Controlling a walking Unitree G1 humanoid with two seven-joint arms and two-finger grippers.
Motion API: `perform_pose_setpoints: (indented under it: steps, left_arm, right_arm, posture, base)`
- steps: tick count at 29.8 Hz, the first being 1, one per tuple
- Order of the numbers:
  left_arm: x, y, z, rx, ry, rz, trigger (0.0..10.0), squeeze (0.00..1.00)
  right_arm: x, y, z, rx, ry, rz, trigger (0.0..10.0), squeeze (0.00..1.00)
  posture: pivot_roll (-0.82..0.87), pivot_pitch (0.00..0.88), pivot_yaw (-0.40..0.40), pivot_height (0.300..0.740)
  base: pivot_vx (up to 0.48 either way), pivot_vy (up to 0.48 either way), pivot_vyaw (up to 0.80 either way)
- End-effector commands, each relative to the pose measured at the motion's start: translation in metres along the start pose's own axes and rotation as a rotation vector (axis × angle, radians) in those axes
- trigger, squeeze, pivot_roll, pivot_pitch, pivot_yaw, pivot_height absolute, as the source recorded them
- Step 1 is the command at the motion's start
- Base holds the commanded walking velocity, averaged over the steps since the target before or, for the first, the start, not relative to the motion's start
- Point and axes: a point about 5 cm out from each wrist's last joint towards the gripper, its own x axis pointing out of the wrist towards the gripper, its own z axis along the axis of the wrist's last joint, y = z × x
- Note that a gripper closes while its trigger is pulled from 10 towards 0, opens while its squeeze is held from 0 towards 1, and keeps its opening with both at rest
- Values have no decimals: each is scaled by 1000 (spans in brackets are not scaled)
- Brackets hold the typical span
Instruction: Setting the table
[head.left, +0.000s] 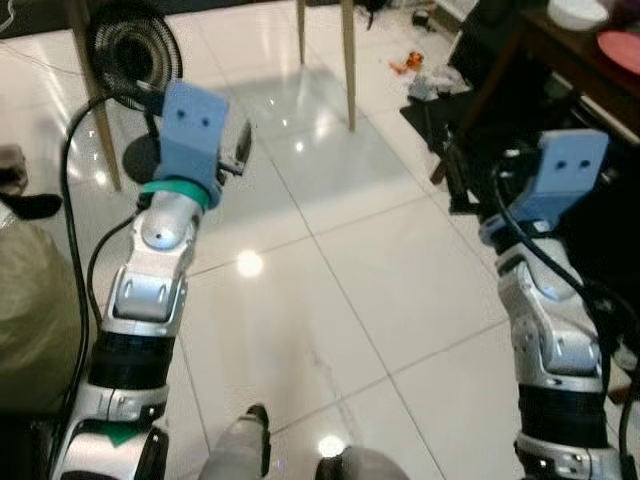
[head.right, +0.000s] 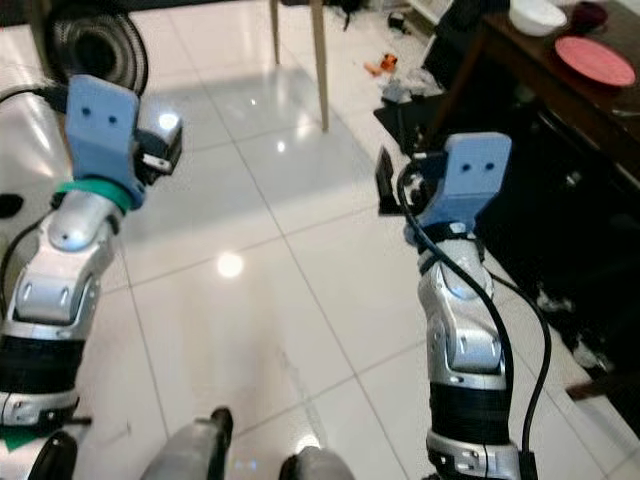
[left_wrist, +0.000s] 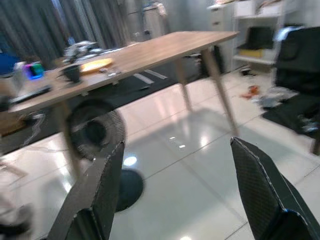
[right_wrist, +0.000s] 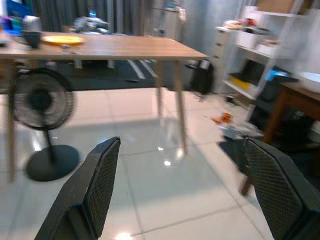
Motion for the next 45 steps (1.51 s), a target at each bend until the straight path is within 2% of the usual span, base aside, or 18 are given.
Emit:
perform_pose_setpoints:
  steps: [1, 16, 19, 24, 29, 31, 32, 33, 35, 38, 40, 44, 45]
  left_arm:
    - [0, -3, -4, 3, 12, -6, 10000, 0]
    - [2, -5, -3, -4, 2, 16, 10000, 0]
    - [3, -3, -5, 6, 9, 45, 10000, 0]
    - [4, -4, -7, 3, 18, 55, 10000, 0]
    - [4, -16, -7, -22, 15, 7, 10000, 0]
    - [4, -16, -7, -22, 15, 7, 10000, 0]
    - [4, -24, -10, -52, 24, -34, 10000, 0]
    - [4, -24, -10, -52, 24, -34, 10000, 0]
    - [3, -37, -13, -93, 37, -107, 10000, 0]
    - [3, -46, -16, -112, 46, -154, 10000, 0]
    - [0, -65, -26, -149, 77, -234, 10000, 0]
    - [-1, -71, -29, -148, 81, -243, 10000, 0]
    - [-2, -74, -32, -124, 79, -251, 10000, 0]
  right_arm:
    - [-2, -4, -5, 3, 18, -13, 10000, 0]
    - [-1, 3, -5, 7, 19, 39, 10000, 0]
    - [-2, 4, -4, 13, 16, 45, 10000, 0]
    - [-2, 5, -4, 21, 19, 45, 10000, 0]
    - [-3, -11, -5, 10, 23, -51, 10000, 0]
    - [-3, -11, -5, 10, 23, -51, 10000, 0]
    - [-5, -19, -7, -5, 34, -90, 10000, 0]
    - [-5, -19, -7, -5, 34, -90, 10000, 0]
    - [-8, -24, -10, -25, 46, -115, 10000, 0]
    - [-9, -26, -14, -42, 57, -123, 10000, 0]
    - [-14, -26, -31, -84, 107, -119, 10000, 0]
    - [-16, -25, -39, -87, 131, -112, 10000, 0]
    - [-17, -22, -45, -86, 147, -97, 10000, 0]
  posture:
    - [48, 3, -19, 740]
    - [50, 0, -22, 740]
    - [47, 0, -23, 740]
    - [43, 3, -25, 740]
    - [29, 12, -33, 740]
    - [29, 12, -33, 740]
    - [19, 14, -36, 740]
    - [19, 14, -36, 740]
    - [13, 15, -37, 740]
    - [8, 13, -37, 740]
    - [2, 11, -39, 740]
    - [4, 15, -44, 740]
    - [5, 18, -43, 740]
  base:
    - [0, 0, 800]
    - [0, 0, 800]
    - [306, 0, 800]
    - [480, 0, 0]
    - [480, 0, 0]
    - [480, 0, 0]
    - [480, 0, 0]
    - [480, 0, 0]
    - [480, 0, 0]
    - [480, 0, 0]
    - [480, 0, 0]
    - [480, 0, 0]
    - [480, 0, 0]
